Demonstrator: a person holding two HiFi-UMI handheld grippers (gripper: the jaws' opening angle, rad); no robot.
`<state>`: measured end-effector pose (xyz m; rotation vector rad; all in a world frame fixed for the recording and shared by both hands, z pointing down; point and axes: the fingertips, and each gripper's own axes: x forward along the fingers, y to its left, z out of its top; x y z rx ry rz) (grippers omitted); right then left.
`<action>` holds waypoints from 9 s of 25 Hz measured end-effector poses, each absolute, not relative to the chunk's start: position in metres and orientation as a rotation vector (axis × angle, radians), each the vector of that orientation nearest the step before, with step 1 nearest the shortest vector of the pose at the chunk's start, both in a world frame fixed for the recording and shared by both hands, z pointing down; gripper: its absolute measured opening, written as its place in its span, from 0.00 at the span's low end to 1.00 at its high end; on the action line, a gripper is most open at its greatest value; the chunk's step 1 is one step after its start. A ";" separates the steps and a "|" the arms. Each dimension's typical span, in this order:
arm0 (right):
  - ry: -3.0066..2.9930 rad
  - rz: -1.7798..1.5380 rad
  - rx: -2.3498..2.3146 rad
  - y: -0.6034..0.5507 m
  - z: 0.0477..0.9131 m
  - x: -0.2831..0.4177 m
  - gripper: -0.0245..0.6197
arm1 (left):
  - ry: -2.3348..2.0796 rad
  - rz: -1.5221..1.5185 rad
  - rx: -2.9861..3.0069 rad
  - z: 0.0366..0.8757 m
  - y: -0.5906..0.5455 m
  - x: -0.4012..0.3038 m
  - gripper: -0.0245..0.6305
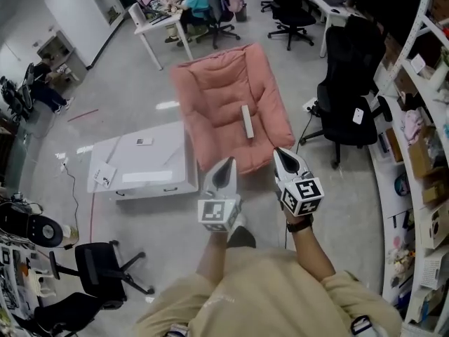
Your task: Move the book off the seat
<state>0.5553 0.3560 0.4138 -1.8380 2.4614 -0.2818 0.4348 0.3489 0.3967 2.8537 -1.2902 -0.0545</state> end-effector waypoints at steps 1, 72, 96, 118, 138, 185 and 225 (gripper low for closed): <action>2.468 -0.264 -1.841 0.339 0.409 0.553 0.05 | -1.281 -0.047 2.879 0.394 0.332 0.438 0.04; 2.620 -1.556 -2.098 -0.193 1.031 0.579 0.65 | -1.152 0.416 2.162 0.861 -0.175 0.485 0.04; 2.609 -1.528 -2.019 -0.181 0.990 0.592 0.37 | -1.136 0.414 2.206 0.820 -0.138 0.458 0.04; 2.358 -1.217 -1.860 -0.084 0.705 0.564 0.37 | -1.180 0.224 2.411 0.624 -0.071 0.435 0.04; 2.399 -0.639 -1.798 0.006 0.478 0.517 0.37 | -1.286 0.080 2.743 0.439 0.000 0.398 0.04; 3.126 -0.482 -0.229 -0.034 0.394 0.114 0.37 | -2.717 -0.031 1.517 0.375 0.116 0.057 0.04; 3.255 -0.193 0.409 0.134 0.380 -0.302 0.37 | -2.976 -0.288 1.107 0.338 0.259 -0.322 0.04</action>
